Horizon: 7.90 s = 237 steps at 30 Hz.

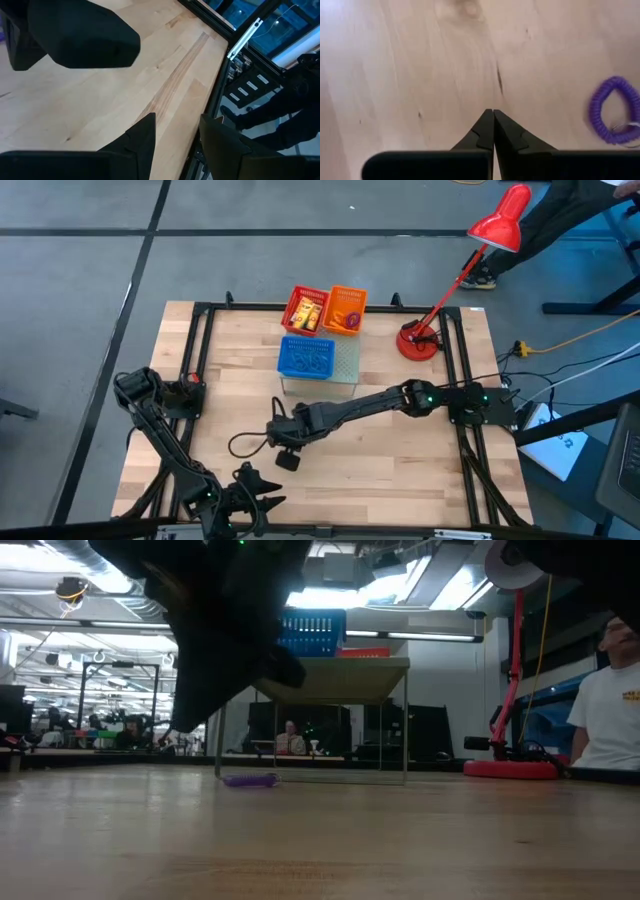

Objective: Pick & Place Office Desk Supplies
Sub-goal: Put the violet spring keychain into the orange basket on the shelf

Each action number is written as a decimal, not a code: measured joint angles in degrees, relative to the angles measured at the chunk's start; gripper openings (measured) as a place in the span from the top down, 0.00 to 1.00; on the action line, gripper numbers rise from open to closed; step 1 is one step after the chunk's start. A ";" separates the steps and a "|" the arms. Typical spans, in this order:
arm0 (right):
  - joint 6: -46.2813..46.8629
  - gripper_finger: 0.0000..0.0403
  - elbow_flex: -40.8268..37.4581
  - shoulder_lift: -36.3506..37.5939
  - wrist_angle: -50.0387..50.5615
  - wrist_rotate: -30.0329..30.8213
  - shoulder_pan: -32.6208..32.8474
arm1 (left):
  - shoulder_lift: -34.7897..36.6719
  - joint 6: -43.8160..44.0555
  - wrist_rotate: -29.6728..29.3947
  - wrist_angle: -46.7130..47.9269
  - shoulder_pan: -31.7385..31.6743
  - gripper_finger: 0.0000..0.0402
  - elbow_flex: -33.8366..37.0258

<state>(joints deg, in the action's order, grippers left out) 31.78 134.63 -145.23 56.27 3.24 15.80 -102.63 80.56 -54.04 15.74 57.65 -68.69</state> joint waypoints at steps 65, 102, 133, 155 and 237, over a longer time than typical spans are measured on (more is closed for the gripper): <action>14.02 1.00 -0.22 1.67 -6.59 7.69 8.45 | 0.00 0.03 0.88 -1.36 0.07 0.63 -0.02; 18.80 1.00 -3.44 0.67 -1.40 28.22 -1.85 | 5.73 33.88 1.15 24.68 11.60 0.67 -1.33; 20.52 1.00 -16.93 1.35 -17.19 23.27 -2.46 | 5.70 32.78 3.06 21.76 8.61 0.67 -1.33; 23.94 1.00 -13.29 1.12 -6.65 23.43 -5.10 | 5.68 32.63 4.33 19.99 8.61 0.67 -1.33; 23.52 1.00 -31.95 9.31 -16.11 12.28 -0.02 | 5.68 18.25 -2.79 17.45 3.61 0.67 -1.33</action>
<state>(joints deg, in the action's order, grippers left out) 55.30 102.68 -135.92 40.16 15.52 15.78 -96.95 98.80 -56.83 33.19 61.25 -70.02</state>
